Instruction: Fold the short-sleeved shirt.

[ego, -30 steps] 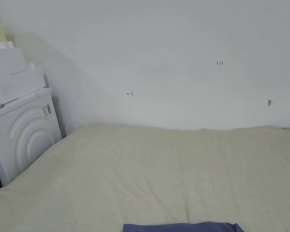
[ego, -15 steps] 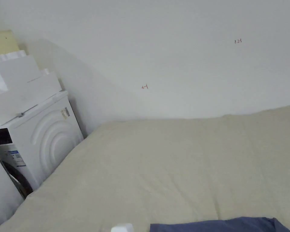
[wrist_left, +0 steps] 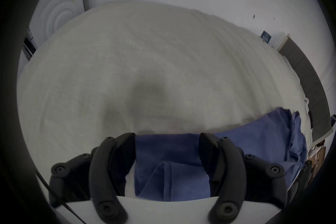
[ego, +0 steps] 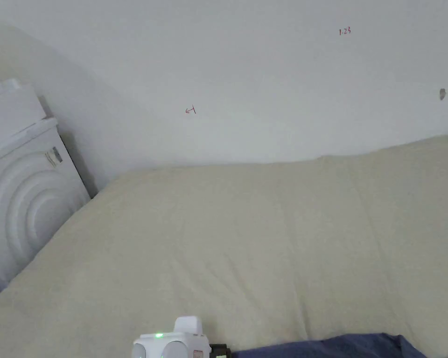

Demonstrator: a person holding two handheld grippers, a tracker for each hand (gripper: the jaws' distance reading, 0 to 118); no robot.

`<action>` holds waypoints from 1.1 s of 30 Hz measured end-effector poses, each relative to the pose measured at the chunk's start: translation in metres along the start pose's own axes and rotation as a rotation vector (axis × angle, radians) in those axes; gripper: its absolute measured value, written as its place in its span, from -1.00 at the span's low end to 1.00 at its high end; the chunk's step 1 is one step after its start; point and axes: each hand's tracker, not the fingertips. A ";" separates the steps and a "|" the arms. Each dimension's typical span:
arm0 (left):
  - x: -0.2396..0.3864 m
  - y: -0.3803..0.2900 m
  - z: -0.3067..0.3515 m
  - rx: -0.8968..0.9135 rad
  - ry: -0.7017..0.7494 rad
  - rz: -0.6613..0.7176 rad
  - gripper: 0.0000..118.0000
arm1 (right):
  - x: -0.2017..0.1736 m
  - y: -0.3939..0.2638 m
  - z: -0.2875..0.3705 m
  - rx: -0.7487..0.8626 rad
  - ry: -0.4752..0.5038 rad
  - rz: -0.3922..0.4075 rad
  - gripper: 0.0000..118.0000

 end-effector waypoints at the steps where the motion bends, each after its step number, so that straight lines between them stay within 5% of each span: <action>1: 0.007 -0.002 0.002 0.020 0.021 -0.052 0.30 | -0.001 0.001 -0.001 -0.001 -0.005 0.001 -0.90; 4: 0.025 -0.011 0.013 0.041 0.062 -0.071 0.02 | 0.001 0.001 -0.004 -0.008 -0.002 -0.001 -0.90; 8: 0.047 -0.023 0.016 0.062 0.072 -0.178 -0.69 | 0.002 -0.002 -0.008 -0.008 0.011 -0.007 -0.90; 12: 0.058 -0.031 -0.002 0.022 0.109 -0.294 -0.73 | 0.003 0.008 -0.012 -0.004 0.023 0.039 -0.90; 16: 0.049 -0.022 -0.006 -0.016 0.083 -0.256 -0.73 | 0.009 0.051 -0.029 0.023 -0.014 0.233 -0.74; 20: 0.043 -0.017 -0.007 -0.040 0.063 -0.228 -0.74 | 0.026 0.115 -0.076 -0.006 -0.084 0.403 0.43; 21: 0.042 -0.016 -0.008 -0.042 0.061 -0.224 -0.74 | 0.030 0.128 -0.086 -0.011 -0.089 0.404 0.50; 29: 0.036 -0.012 -0.010 -0.062 0.040 -0.186 -0.74 | 0.087 0.223 -0.217 -0.175 -0.132 0.330 0.48; 33: 0.030 -0.012 -0.009 -0.055 0.011 -0.139 -0.74 | 0.099 0.218 -0.264 -0.314 -0.129 0.392 0.35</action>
